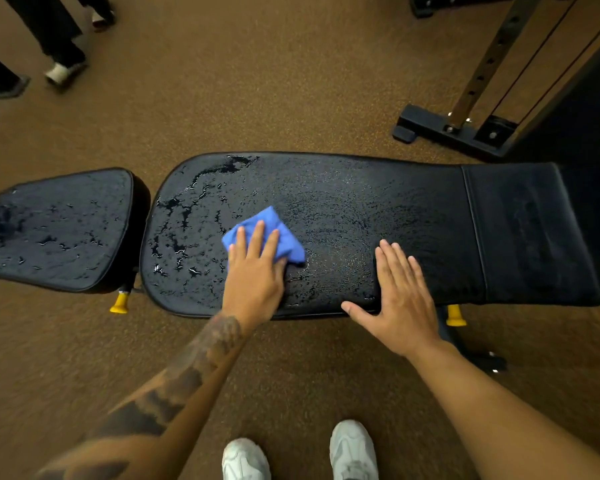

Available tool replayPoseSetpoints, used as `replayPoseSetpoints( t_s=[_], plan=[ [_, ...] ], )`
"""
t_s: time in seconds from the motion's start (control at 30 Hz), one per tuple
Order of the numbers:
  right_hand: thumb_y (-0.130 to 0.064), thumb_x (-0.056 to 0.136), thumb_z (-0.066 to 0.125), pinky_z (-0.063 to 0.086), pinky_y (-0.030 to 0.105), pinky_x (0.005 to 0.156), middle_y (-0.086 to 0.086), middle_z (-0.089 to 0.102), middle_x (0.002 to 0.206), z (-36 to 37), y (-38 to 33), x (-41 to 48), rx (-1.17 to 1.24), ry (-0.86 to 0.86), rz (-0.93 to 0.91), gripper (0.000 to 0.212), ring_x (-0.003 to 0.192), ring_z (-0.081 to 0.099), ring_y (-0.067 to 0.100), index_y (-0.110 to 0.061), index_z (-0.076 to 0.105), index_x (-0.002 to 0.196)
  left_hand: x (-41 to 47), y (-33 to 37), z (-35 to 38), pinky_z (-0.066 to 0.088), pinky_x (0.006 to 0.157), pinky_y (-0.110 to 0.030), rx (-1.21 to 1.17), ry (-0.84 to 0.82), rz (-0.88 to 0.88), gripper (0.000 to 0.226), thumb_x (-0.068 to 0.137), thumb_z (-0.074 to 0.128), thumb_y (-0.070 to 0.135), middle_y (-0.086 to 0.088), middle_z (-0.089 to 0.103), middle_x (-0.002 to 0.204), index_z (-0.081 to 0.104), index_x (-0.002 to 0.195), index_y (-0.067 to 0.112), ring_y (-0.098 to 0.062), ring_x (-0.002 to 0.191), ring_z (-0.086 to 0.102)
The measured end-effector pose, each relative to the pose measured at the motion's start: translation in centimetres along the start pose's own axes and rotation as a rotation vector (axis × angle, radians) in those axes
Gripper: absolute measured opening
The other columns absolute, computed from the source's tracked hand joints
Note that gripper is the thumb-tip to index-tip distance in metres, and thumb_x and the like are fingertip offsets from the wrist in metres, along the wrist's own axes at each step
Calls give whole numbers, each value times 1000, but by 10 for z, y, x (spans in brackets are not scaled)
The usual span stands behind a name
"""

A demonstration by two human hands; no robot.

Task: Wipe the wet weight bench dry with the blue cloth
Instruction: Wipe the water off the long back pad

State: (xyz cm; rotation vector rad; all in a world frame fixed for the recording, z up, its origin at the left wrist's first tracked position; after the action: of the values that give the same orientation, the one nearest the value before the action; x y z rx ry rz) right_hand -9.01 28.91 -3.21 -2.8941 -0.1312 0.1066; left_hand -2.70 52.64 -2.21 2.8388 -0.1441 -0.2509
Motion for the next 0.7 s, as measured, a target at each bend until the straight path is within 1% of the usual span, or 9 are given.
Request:
replayPoseSetpoints(
  t_s=[0.1, 0.13, 0.2, 0.3, 0.37, 0.43, 0.53, 0.63, 0.7],
  plan=[
    [-75, 80, 39, 11, 45, 119, 10, 9, 160, 1, 0, 0, -6, -10, -4, 103, 147, 3, 21, -4, 14, 150, -59, 7, 11, 19, 116, -56, 2, 24, -15, 55, 98, 30, 43, -6, 27, 159, 39, 147, 20, -40, 146, 14],
    [-73, 80, 41, 12, 45, 119, 10, 11, 159, 1, 0, -1, 5, -4, -4, 102, 147, 5, 22, -3, 16, 150, -73, 18, 16, 20, 115, -57, 12, 20, 2, 54, 98, 30, 41, -6, 29, 158, 40, 146, 19, -41, 146, 17],
    [-66, 80, 44, 14, 46, 118, 11, 16, 158, 1, 0, -1, 30, 7, -7, 97, 147, 9, 23, -2, 21, 148, -87, 46, 29, 16, 114, -59, 19, -10, 63, 53, 97, 32, 37, -8, 31, 157, 42, 145, 18, -43, 144, 20],
    [-59, 79, 44, 17, 46, 117, 13, 19, 157, 2, 2, 0, 42, 16, -27, 92, 146, 13, 24, 0, 25, 147, -74, 80, 40, 11, 112, -58, 15, -11, 142, 53, 94, 35, 31, -9, 33, 155, 43, 144, 17, -44, 143, 23],
    [-58, 79, 45, 17, 46, 117, 13, 20, 157, 2, 3, 0, 44, 23, -30, 92, 146, 14, 24, 0, 26, 147, -48, 84, 38, 15, 114, -58, -19, 4, 156, 53, 95, 34, 31, -10, 33, 156, 43, 144, 16, -44, 143, 22],
    [-60, 80, 45, 15, 45, 118, 12, 19, 157, 2, 2, 0, 33, 29, -25, 92, 147, 12, 23, -1, 25, 147, -18, 71, 29, 15, 118, -56, -14, 2, 156, 50, 100, 34, 30, -9, 25, 159, 37, 148, 16, -41, 146, 13],
    [-61, 82, 42, 11, 43, 119, 10, 15, 159, 1, 1, 0, 14, 20, -27, 91, 147, 7, 21, -3, 20, 149, 14, 31, 8, 5, 120, -52, 1, 7, 31, 51, 104, 33, 34, -5, 14, 162, 27, 152, 19, -36, 149, 1],
    [-63, 83, 40, 11, 44, 119, 9, 12, 159, -1, 1, 0, 12, -4, -28, 92, 147, 3, 20, -5, 17, 150, 3, -8, 0, 10, 118, -56, -55, 52, -92, 50, 103, 36, 37, -6, 20, 161, 33, 150, 19, -38, 148, 5],
    [-63, 83, 41, 12, 44, 119, 9, 12, 159, -1, 1, 0, 24, -7, -21, 92, 147, 4, 20, -4, 18, 150, -25, -14, 4, 19, 115, -59, -43, 76, -72, 50, 101, 37, 39, -8, 28, 158, 41, 146, 17, -42, 146, 13]
  ],
)
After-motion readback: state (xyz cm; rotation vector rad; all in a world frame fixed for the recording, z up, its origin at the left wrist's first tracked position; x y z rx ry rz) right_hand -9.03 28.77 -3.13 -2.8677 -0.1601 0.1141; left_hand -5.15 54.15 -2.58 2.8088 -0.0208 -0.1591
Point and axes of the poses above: each hand's wrist, its own x-axis towards the middle knuckle, its own z-axis out of the palm, y = z × x, the point moved 1 cm from there along x, towards the middle knuckle
